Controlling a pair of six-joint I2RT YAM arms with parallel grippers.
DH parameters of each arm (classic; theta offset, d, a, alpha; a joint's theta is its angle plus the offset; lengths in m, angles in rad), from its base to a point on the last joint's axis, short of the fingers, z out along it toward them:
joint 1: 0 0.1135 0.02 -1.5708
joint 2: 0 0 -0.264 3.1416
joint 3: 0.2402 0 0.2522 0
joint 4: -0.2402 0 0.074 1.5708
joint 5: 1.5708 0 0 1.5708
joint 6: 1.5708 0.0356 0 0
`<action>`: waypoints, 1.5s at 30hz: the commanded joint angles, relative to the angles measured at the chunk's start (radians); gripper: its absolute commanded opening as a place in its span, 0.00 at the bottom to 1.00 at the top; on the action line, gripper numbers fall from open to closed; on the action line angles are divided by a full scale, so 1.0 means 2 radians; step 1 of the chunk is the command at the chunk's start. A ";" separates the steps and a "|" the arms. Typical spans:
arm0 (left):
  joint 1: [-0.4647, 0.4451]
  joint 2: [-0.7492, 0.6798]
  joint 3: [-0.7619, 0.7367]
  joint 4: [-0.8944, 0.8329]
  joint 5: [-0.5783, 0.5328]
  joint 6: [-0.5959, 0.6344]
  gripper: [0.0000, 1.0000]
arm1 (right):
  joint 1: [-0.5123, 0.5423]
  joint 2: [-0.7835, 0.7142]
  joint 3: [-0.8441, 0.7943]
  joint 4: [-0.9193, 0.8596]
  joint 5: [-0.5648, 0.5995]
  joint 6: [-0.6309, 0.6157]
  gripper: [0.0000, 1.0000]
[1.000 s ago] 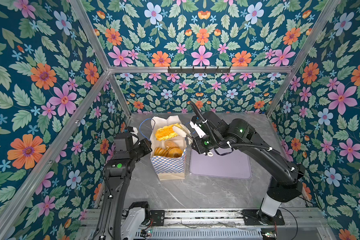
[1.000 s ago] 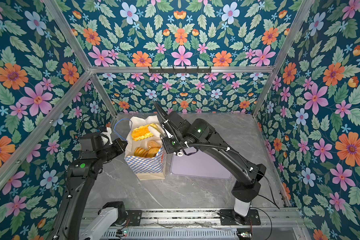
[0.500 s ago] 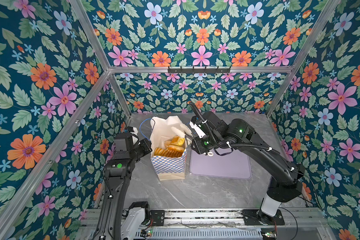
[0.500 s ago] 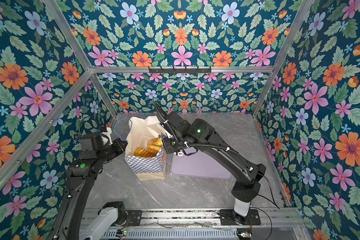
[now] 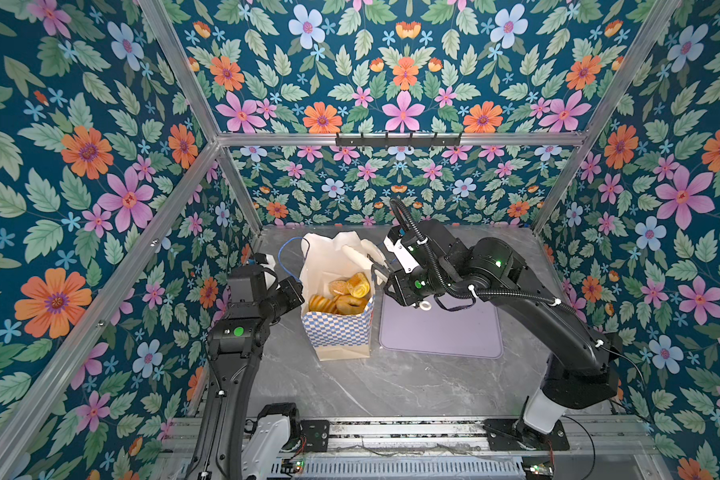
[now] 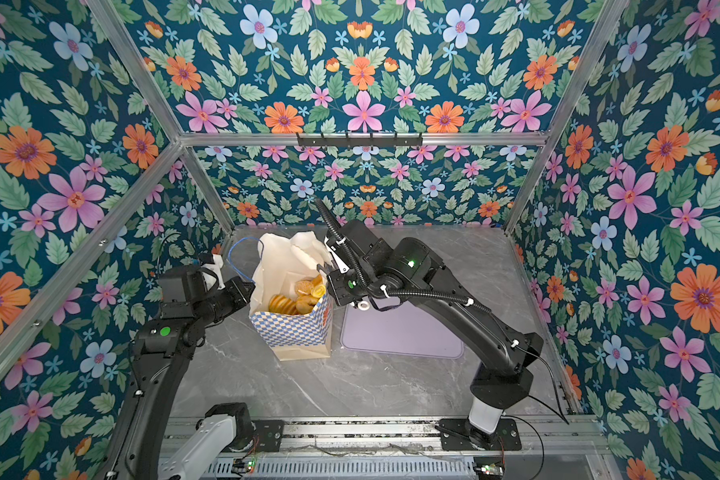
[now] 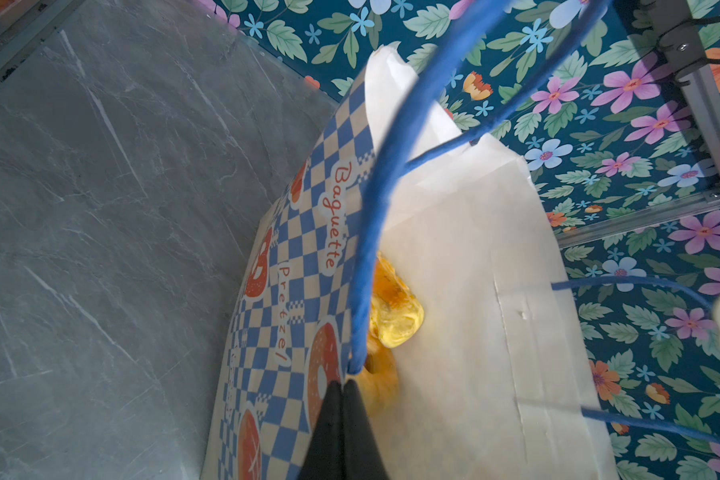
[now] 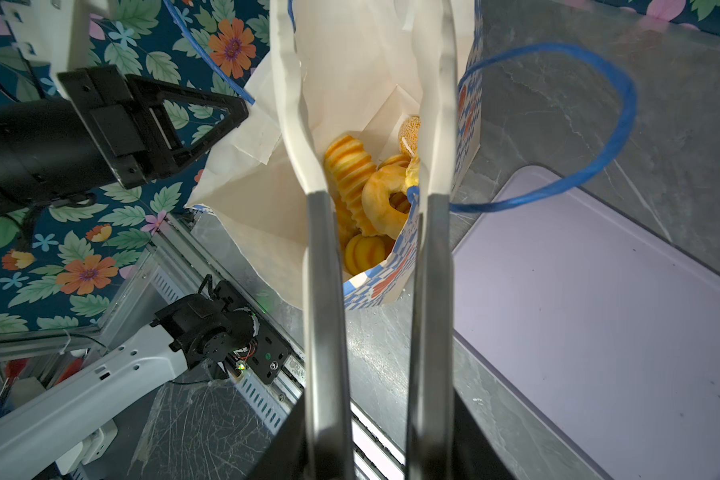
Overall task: Place the fake bread into the paper bag
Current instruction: 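Lower the ridged yellow bread into the checkered bag and open the tongs, then lift the empty tongs with the right gripper away from the bag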
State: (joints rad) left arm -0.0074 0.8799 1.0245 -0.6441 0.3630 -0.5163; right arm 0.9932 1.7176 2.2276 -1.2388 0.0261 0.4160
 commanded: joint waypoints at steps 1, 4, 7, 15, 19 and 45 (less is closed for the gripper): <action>0.000 0.001 0.005 0.002 -0.004 0.004 0.05 | 0.000 -0.009 0.000 0.018 0.012 -0.008 0.40; 0.000 0.002 0.007 0.000 -0.005 0.004 0.05 | 0.000 -0.014 0.002 0.018 0.019 -0.013 0.41; 0.000 0.002 0.011 -0.002 -0.005 0.005 0.06 | -0.001 -0.020 0.001 0.018 0.027 -0.016 0.41; 0.000 0.001 0.021 -0.012 -0.009 0.009 0.14 | -0.018 -0.046 -0.007 0.020 0.029 -0.019 0.40; 0.000 -0.001 0.023 -0.016 -0.012 0.011 0.25 | -0.041 -0.062 -0.029 0.031 0.010 -0.015 0.41; 0.000 0.021 0.204 -0.113 -0.134 0.085 1.00 | -0.248 -0.250 -0.293 0.105 -0.089 0.015 0.42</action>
State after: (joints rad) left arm -0.0074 0.9100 1.3880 -0.8253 0.1871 -0.3889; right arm 0.5594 1.2526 1.6974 -1.0946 -0.0879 0.4210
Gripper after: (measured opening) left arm 0.997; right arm 0.424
